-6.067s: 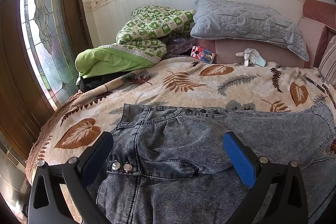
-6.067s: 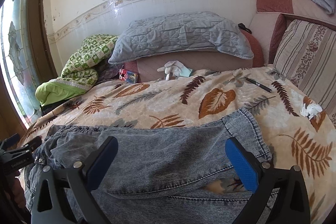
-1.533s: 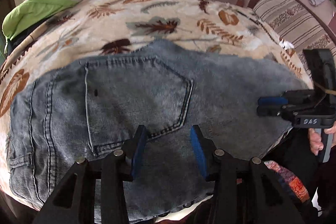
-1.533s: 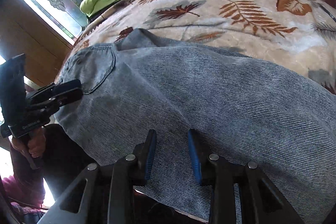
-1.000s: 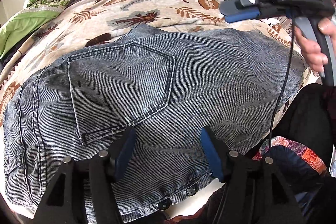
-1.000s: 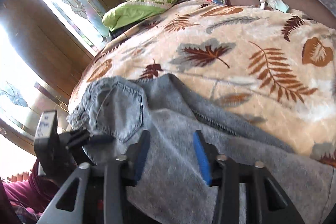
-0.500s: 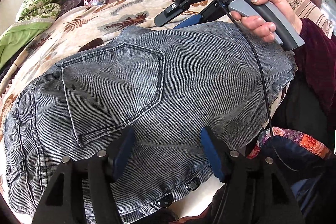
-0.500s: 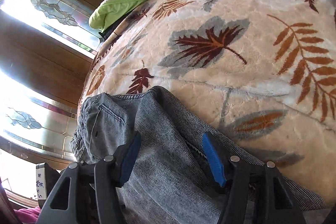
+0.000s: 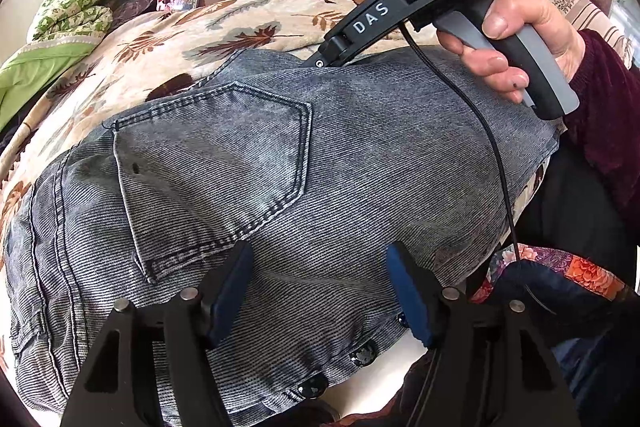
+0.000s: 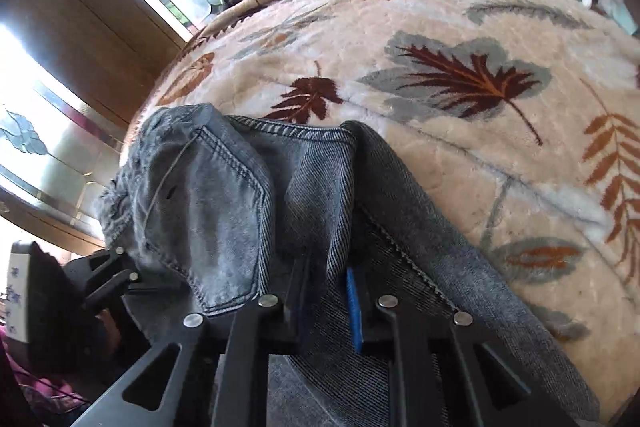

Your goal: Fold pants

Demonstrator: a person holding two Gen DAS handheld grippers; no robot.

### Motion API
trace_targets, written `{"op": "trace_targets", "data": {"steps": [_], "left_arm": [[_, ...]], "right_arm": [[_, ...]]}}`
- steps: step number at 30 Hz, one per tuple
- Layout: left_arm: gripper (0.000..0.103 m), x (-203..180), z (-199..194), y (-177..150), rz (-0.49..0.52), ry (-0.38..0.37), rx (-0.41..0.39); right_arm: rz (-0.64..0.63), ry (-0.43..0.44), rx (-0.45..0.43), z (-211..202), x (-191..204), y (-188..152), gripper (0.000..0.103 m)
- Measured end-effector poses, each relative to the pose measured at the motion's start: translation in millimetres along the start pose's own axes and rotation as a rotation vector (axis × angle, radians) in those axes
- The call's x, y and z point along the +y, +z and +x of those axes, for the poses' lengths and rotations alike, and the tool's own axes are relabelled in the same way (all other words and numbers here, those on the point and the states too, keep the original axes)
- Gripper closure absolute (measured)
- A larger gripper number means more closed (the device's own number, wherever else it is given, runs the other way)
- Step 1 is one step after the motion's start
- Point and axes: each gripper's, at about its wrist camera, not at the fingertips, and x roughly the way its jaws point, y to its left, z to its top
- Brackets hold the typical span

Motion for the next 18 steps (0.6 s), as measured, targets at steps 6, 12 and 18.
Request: {"op": "trace_targets", "data": {"steps": [6,12,18], "left_arm": [[0.034,-0.4,-3.6,-6.9,0.016,-0.007,-0.003],[0.033,0.2,-11.0,-15.1,0.014,-0.029,-0.009],[0.033,0.9,-15.7,-19.6,0.014,-0.052,-0.009]], "right_arm": [[-0.051,-0.196,-0.033,9.0,5.6,-0.1,0.098],[-0.144,-0.462,-0.100,22.6,14.1,7.8,0.101],[0.077,-0.278,-0.102,5.0,-28.8,19.6,0.102]]}}
